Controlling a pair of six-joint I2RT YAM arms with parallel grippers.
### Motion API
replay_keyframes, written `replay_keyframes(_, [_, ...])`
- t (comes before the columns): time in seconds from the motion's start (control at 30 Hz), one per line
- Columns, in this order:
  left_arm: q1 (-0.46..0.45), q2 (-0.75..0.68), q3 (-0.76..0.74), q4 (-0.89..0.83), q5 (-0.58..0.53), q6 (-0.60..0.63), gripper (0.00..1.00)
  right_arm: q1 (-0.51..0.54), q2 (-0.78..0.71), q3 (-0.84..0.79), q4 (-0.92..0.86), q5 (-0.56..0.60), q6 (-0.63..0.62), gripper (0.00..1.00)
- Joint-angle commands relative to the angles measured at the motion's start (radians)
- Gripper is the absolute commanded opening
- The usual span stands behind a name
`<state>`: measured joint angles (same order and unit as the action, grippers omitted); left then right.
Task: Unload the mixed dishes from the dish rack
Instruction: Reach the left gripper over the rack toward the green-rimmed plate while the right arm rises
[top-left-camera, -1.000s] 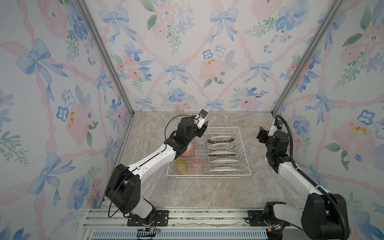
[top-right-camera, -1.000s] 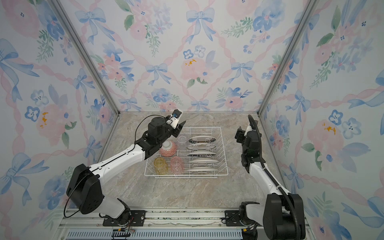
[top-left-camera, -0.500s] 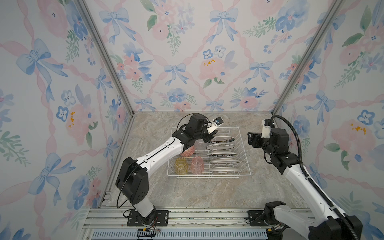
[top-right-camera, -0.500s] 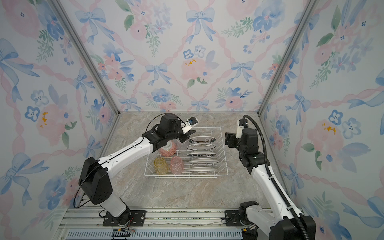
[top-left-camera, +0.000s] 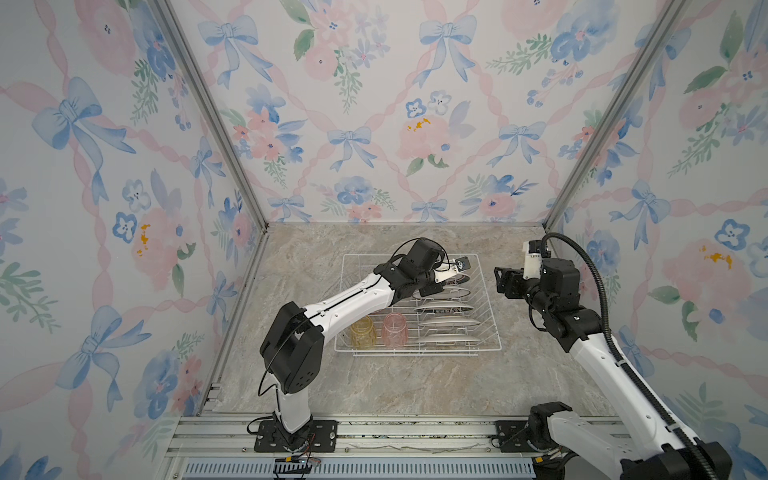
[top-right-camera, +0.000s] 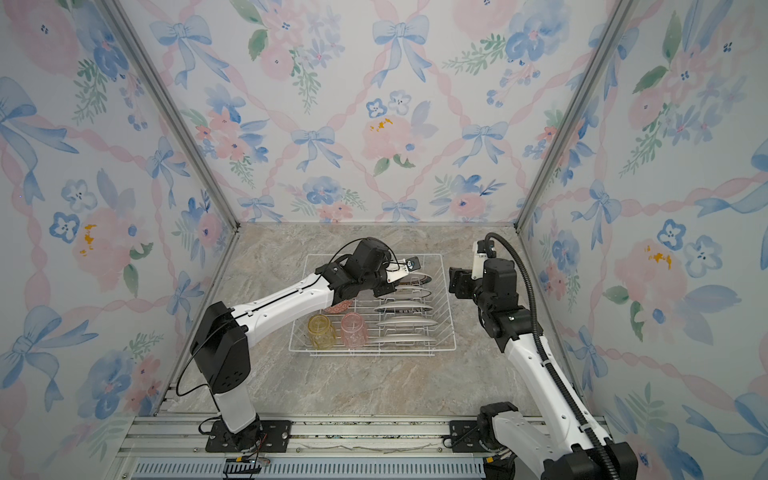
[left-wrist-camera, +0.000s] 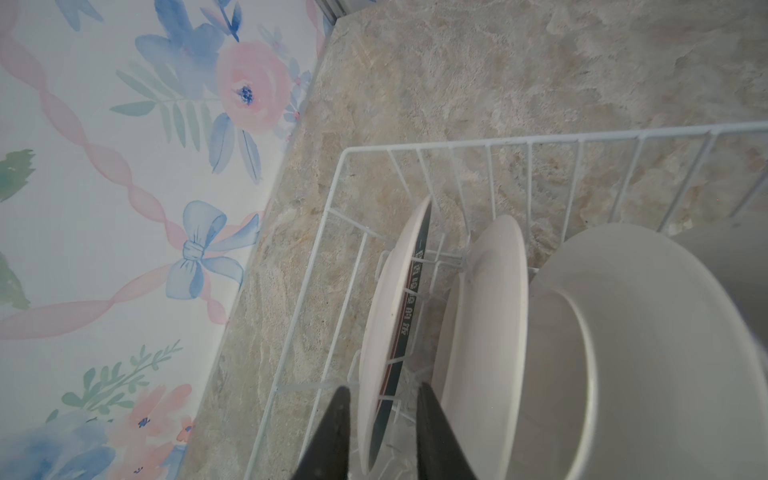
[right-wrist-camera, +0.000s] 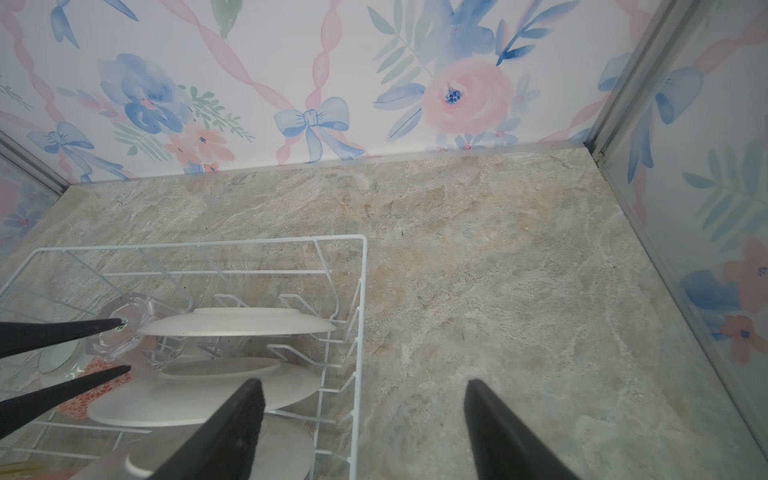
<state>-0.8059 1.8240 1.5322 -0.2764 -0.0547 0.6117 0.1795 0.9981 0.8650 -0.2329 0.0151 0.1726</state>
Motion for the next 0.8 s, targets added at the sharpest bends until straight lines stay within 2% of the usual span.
replay_keyframes(0.0, [-0.007, 0.025, 0.043, -0.023, -0.049, 0.048, 0.22, 0.009, -0.030, 0.028, -0.035, 0.027, -0.014, 0.79])
replay_keyframes(0.37, [-0.012, 0.049, 0.057, -0.039, -0.014, 0.058, 0.20, 0.008, -0.050, 0.016, -0.040, 0.063, -0.024, 0.79])
replay_keyframes(0.77, [-0.043, 0.042, 0.035, -0.038, -0.092, 0.075, 0.21, 0.009, -0.054, 0.005, -0.037, 0.060, -0.014, 0.80])
